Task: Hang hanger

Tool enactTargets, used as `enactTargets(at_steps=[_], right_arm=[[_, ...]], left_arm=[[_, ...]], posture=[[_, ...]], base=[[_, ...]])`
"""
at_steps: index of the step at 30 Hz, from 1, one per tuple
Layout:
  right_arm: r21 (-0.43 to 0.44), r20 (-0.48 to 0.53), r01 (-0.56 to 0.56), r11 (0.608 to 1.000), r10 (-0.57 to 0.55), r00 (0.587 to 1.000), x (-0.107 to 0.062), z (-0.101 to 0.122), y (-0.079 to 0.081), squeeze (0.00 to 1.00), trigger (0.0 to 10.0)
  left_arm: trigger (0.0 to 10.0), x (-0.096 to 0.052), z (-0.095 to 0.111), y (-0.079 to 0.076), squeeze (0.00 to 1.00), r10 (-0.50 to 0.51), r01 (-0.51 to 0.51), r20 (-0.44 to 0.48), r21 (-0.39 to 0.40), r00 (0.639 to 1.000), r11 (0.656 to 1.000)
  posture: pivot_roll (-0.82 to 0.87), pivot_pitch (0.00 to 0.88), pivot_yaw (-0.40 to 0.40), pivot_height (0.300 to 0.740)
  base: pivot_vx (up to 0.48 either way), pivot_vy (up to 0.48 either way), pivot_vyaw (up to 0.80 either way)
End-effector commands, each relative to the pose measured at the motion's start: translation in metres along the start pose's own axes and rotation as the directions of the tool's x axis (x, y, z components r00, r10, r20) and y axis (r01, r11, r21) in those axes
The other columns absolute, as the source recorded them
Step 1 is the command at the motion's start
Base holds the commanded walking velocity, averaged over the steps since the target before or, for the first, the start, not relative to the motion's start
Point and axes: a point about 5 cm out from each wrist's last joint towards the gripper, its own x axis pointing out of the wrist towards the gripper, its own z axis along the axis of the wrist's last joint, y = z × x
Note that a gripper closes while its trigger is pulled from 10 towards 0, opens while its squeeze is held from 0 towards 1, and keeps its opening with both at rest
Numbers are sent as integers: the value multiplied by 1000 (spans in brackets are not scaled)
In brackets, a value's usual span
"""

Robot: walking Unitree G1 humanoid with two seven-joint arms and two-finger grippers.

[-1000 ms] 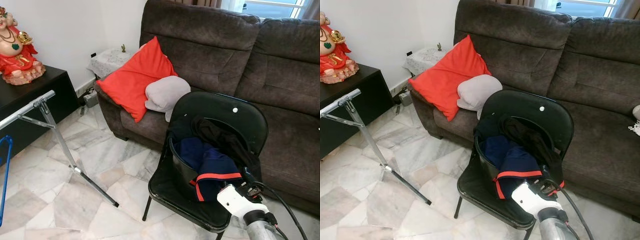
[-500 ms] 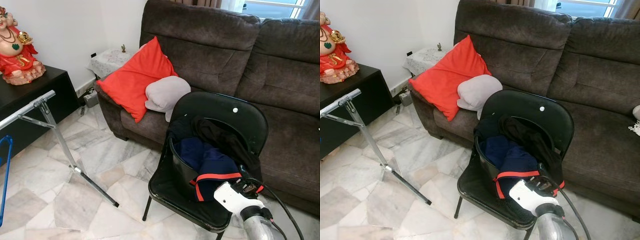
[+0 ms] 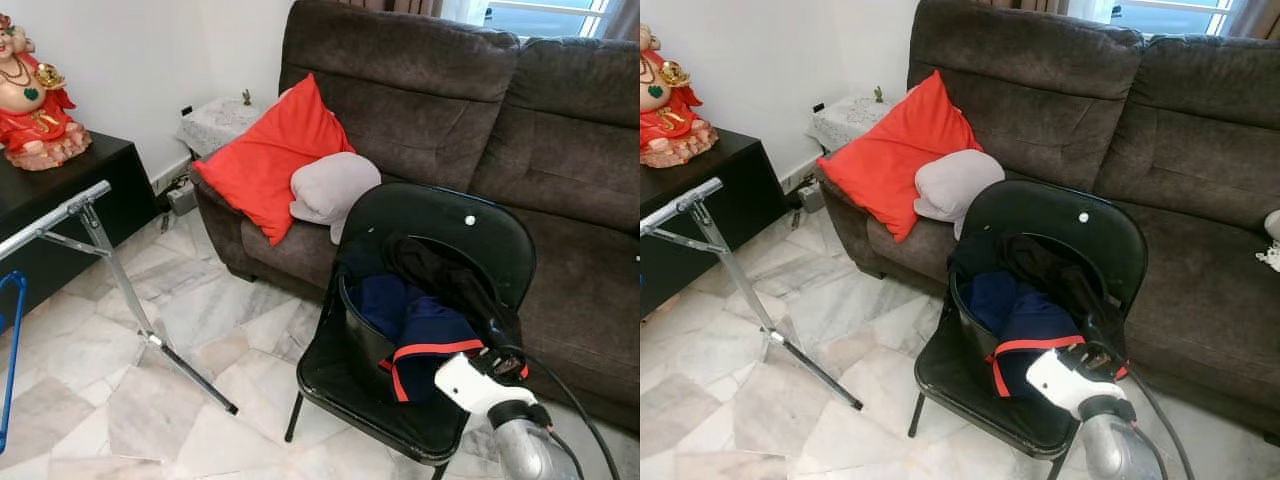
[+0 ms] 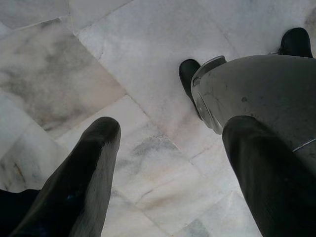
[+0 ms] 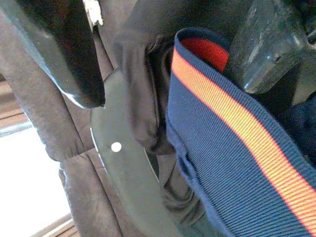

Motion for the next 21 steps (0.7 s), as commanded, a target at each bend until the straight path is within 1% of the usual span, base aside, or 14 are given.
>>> enactTargets(at_steps=[1, 6, 9, 11, 15, 17, 21], right_arm=[[11, 7, 1, 1000, -1, 1000, 1, -1, -2, 0, 10000], [11, 28, -6, 1000, 6, 1000, 4, 3, -2, 0, 10000], [22, 74, -37, 999, 35, 997, 8, 9, 1, 0, 10000], [9, 91, -55, 998, 54, 994, 9, 12, 5, 0, 10000], [-3, 83, -51, 999, 51, 995, 11, 11, 5, 0, 10000], [-5, 78, -35, 999, 36, 996, 12, 10, 3, 0, 10000], [-8, 63, 21, 1000, -21, 998, 17, 7, -7, 0, 10000]], left_arm=[[10000, 0, -9, -10, 0, -39, 38, -35, -5, 999, 999], [10000, 0, -9, -10, 0, -39, 39, -36, -4, 999, 999], [10000, 0, -9, -10, 0, -39, 39, -37, -4, 999, 999], [10000, 0, -9, -10, 0, -39, 39, -37, -4, 999, 999], [10000, 0, -9, -10, 0, -38, 38, -36, -6, 999, 999], [10000, 0, -9, -10, 0, -37, 37, -36, -6, 999, 999], [10000, 0, -9, -10, 0, -36, 36, -37, -6, 999, 999]], posture=[[-18, 75, 34, 740], [-20, 76, 35, 740], [-17, 76, 36, 740], [-17, 76, 36, 740], [-10, 76, 34, 740], [-8, 77, 35, 740], [-12, 77, 36, 740]], base=[[0, 0, 0], [0, 0, 0], [0, 0, 0], [0, 0, 0], [0, 0, 0], [0, 0, 0], [0, 0, 0]])
